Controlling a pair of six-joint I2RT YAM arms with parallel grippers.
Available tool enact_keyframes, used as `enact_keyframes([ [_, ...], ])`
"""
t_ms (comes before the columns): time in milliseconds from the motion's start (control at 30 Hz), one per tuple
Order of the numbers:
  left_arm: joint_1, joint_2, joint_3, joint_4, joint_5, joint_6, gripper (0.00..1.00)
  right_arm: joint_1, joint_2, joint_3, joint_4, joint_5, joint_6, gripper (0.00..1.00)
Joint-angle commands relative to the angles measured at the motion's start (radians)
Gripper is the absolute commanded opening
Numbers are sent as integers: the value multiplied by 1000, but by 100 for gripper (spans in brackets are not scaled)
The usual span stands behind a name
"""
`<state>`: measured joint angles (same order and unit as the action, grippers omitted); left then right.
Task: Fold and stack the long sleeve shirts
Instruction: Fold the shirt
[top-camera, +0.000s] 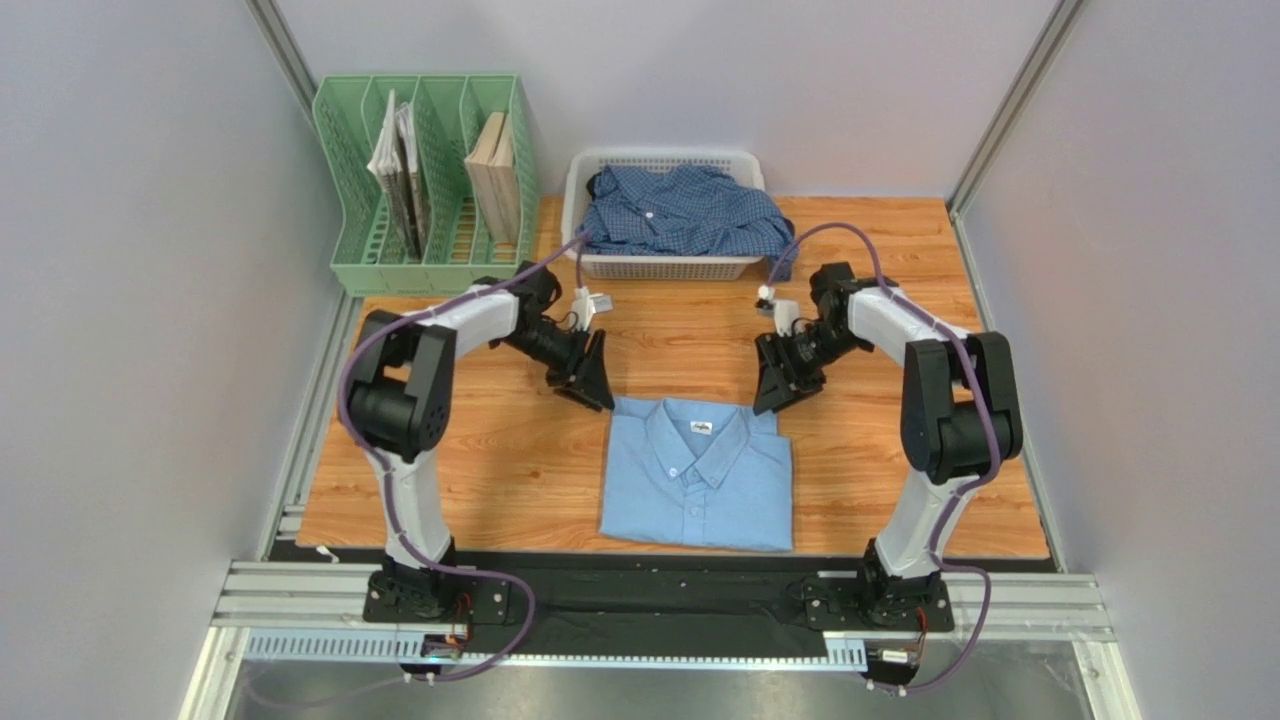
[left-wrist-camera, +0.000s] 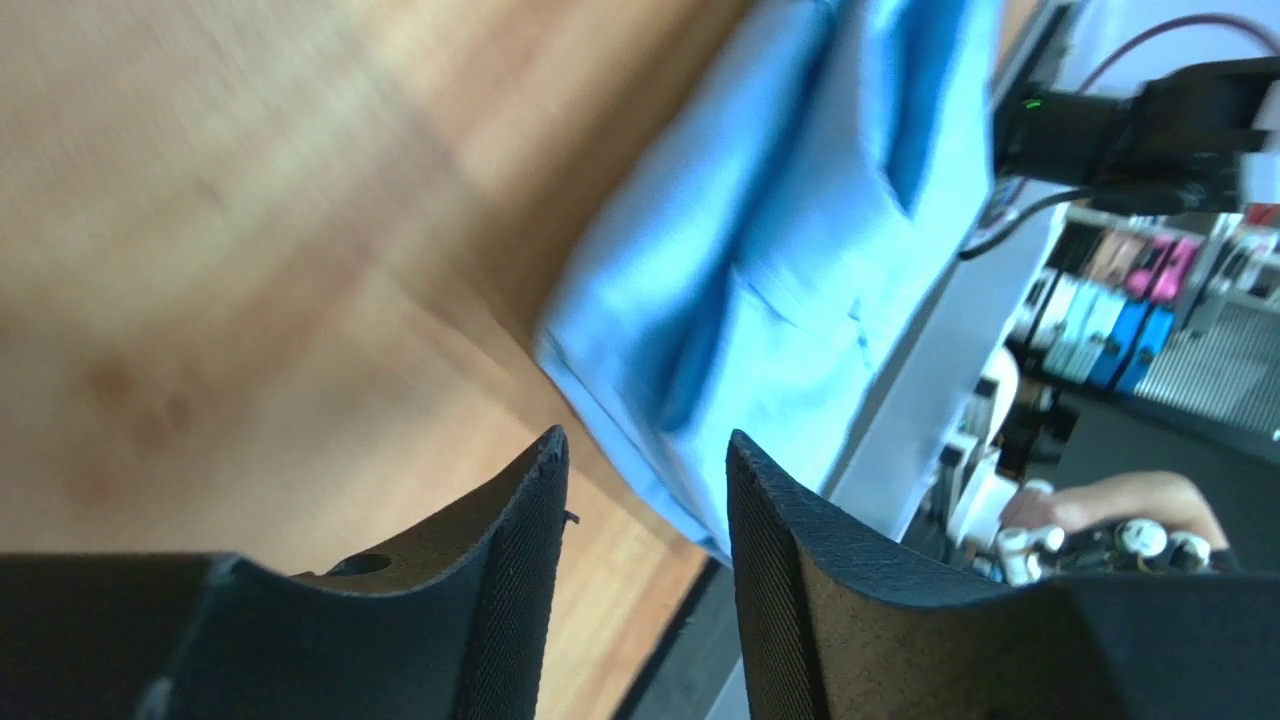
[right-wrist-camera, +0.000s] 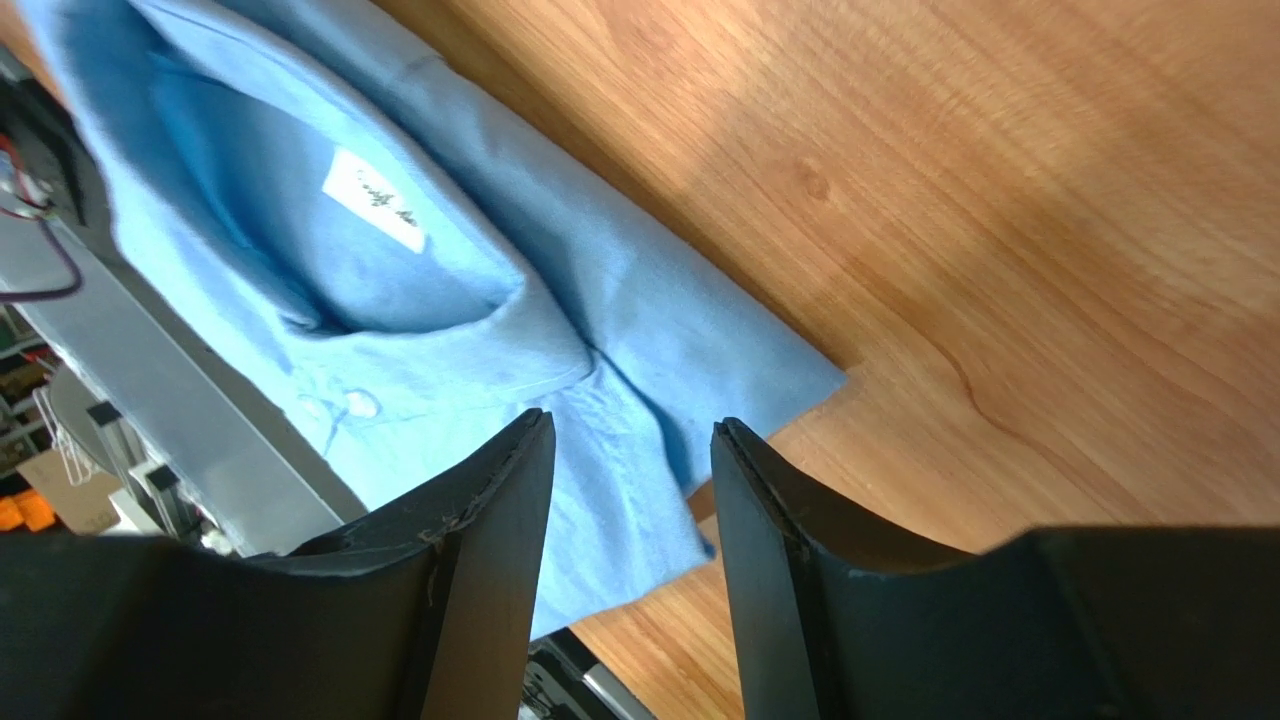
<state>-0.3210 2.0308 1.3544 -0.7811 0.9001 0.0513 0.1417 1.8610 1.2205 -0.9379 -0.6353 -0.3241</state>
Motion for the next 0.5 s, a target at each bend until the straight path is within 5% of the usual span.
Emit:
enact_keyframes([
  [0, 28, -233, -142, 137, 80, -90, 51, -8, -101, 62, -12, -114, 48, 51],
  [467, -50, -187, -146, 100, -12, -32, 57, -1, -29, 56, -133, 129, -110, 61],
])
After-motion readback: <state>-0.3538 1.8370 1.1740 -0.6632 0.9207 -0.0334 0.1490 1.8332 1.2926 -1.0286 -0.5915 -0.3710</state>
